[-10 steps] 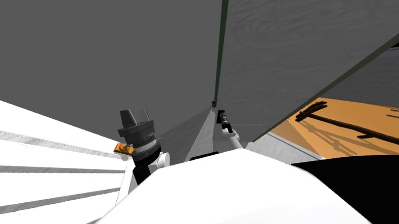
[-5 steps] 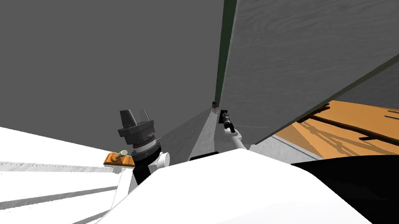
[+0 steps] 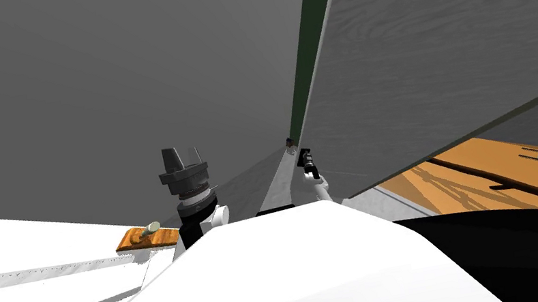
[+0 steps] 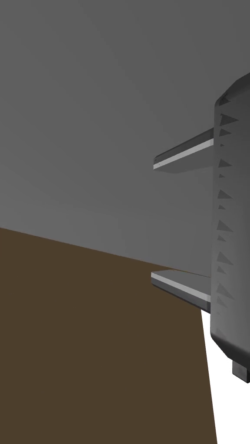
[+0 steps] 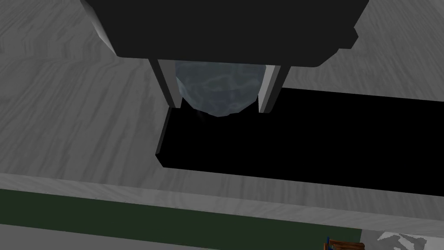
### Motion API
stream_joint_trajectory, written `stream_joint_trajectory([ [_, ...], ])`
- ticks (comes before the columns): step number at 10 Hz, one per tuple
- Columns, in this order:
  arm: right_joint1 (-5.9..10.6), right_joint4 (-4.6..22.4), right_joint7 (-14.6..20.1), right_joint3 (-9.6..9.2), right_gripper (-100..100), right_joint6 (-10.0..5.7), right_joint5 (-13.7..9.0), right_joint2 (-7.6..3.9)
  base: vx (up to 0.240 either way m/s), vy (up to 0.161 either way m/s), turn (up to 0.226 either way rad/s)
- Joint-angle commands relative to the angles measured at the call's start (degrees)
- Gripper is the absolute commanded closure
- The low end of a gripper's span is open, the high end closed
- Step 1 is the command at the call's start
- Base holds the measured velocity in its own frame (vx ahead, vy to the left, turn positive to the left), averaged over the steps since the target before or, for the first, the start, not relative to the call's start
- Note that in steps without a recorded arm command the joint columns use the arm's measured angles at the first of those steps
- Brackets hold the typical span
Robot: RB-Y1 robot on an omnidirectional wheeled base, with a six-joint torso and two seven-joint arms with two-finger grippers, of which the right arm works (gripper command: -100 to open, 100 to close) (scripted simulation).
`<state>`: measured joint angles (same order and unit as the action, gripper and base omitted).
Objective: Push the door open
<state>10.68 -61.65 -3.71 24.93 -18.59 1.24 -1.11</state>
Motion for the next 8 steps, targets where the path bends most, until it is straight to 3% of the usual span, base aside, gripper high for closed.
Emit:
stream_joint_trajectory([
  [1,0.21,-0.79,-0.37,1.54,100,-0.09,-0.21,0.22,0.207,0.044,-0.073],
  [3,0.13,-1.19,-0.60,2.82,100,0.25,-0.44,1.38,0.203,0.045,-0.060],
  [4,0.07,-0.89,-0.60,2.38,100,0.28,-0.33,1.11,0.076,0.024,-0.025],
  [5,-0.01,-1.32,-0.77,3.59,100,0.28,-0.51,0.19,0.109,0.016,-0.008],
  [8,-0.32,-1.93,-1.14,5.51,100,0.41,-0.75,-0.58,0.183,0.018,-0.030],
])
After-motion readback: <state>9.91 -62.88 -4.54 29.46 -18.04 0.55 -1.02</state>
